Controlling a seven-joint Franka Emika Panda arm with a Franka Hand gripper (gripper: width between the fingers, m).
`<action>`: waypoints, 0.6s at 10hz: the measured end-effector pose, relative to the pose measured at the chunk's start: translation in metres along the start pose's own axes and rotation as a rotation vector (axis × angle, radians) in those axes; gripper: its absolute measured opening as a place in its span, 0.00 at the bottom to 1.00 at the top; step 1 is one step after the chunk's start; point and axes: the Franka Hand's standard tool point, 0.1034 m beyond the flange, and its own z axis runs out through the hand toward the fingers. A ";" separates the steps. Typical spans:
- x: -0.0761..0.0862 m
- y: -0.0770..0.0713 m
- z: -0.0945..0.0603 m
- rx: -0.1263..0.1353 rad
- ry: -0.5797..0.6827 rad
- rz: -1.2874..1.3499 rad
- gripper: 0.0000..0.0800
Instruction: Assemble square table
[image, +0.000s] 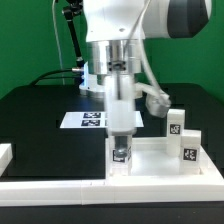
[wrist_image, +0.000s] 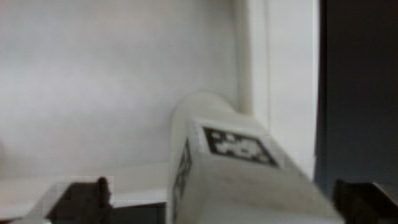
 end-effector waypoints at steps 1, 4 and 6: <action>-0.001 0.000 0.000 0.000 -0.003 -0.125 0.80; 0.001 0.001 0.001 -0.004 0.003 -0.307 0.81; 0.001 -0.002 0.001 -0.019 0.039 -0.681 0.81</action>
Offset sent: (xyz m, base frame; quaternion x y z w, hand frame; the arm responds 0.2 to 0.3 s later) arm 0.0000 0.0000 0.0000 0.0000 0.0000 -0.1938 0.9810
